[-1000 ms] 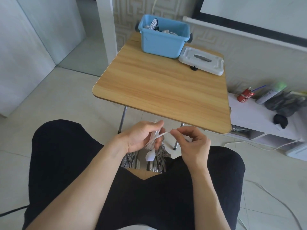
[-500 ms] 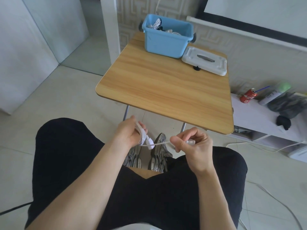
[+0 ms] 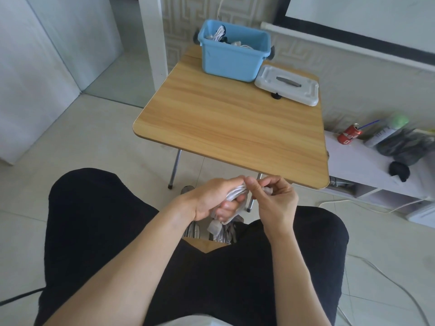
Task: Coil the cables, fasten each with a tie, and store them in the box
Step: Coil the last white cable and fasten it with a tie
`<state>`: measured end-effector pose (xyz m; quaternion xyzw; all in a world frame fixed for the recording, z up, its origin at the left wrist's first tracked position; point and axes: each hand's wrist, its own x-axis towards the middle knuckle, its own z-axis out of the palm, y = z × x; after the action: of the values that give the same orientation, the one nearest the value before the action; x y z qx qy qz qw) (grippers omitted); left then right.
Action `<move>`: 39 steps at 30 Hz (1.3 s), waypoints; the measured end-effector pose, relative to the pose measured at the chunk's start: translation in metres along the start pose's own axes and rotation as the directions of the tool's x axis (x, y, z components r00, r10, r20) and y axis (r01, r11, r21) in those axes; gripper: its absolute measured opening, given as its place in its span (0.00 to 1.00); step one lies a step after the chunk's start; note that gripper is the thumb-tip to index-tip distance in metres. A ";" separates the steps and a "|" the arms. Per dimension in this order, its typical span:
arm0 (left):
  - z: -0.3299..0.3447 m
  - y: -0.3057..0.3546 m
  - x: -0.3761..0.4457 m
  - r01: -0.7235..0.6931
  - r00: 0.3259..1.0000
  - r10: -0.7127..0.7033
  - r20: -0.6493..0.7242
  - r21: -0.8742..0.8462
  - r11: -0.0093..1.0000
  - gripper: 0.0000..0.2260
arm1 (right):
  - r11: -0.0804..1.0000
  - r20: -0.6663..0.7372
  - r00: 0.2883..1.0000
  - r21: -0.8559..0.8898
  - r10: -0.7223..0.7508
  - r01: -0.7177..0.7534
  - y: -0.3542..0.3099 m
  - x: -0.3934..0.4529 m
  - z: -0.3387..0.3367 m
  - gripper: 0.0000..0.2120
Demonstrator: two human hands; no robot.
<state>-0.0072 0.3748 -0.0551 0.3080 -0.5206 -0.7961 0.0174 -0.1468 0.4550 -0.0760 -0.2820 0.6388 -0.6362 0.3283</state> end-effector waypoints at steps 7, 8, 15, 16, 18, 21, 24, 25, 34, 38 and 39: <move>-0.005 0.003 -0.004 -0.040 0.999 0.040 -0.005 0.028 0.999 0.23 | 0.994 0.209 0.973 -0.067 0.095 -0.083 -0.001 -0.001 0.003 0.17; -0.006 0.003 -0.004 -0.040 0.999 0.040 0.003 0.003 0.999 0.23 | 0.987 0.269 0.950 -0.034 0.158 -0.155 -0.003 -0.001 0.005 0.18; -0.012 -0.003 0.001 -0.056 0.985 0.044 -0.170 -0.070 0.996 0.24 | 0.970 0.321 0.917 -0.143 0.236 -0.199 -0.006 0.001 0.016 0.19; -0.007 -0.003 0.005 -0.094 0.958 0.084 -0.275 -0.022 0.995 0.24 | 0.970 0.256 0.941 -0.161 0.222 -0.185 -0.006 0.002 0.019 0.19; 0.002 0.001 0.015 -0.128 0.862 0.157 -0.482 0.092 0.988 0.23 | 0.970 0.121 0.972 -0.169 0.199 -0.177 -0.007 0.008 0.026 0.21; 0.000 0.008 0.029 -0.152 0.746 0.175 -0.642 0.092 0.984 0.18 | 0.973 0.040 0.985 -0.169 0.166 -0.157 -0.012 0.021 0.034 0.20; -0.011 0.024 0.040 -0.114 0.836 0.106 -0.539 0.018 0.993 0.23 | 0.969 0.000 0.977 -0.126 0.213 -0.212 -0.021 0.043 0.040 0.18; -0.016 0.030 0.042 -0.107 0.883 0.093 -0.460 -0.004 0.994 0.25 | 0.965 -0.008 0.970 -0.102 0.241 -0.241 -0.023 0.051 0.042 0.16; -0.028 0.078 0.074 -0.254 0.960 0.207 -0.187 -0.282 0.925 0.21 | 0.910 0.281 0.892 -0.322 0.355 -0.260 -0.067 0.151 0.031 0.20; -0.032 0.071 0.086 -0.338 0.901 0.270 -0.340 -0.156 0.928 0.20 | 0.851 0.353 0.862 -0.502 0.364 -0.154 -0.071 0.193 0.026 0.21; -0.035 0.070 0.088 -0.347 0.896 0.272 -0.351 -0.171 0.922 0.20 | 0.833 0.289 0.898 -0.537 0.333 -0.136 -0.068 0.209 0.024 0.18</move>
<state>-0.0817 0.2837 -0.0469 0.3416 -0.4581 -0.7770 0.2643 -0.2631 0.2755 -0.0205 -0.3906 0.7388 -0.3362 0.4343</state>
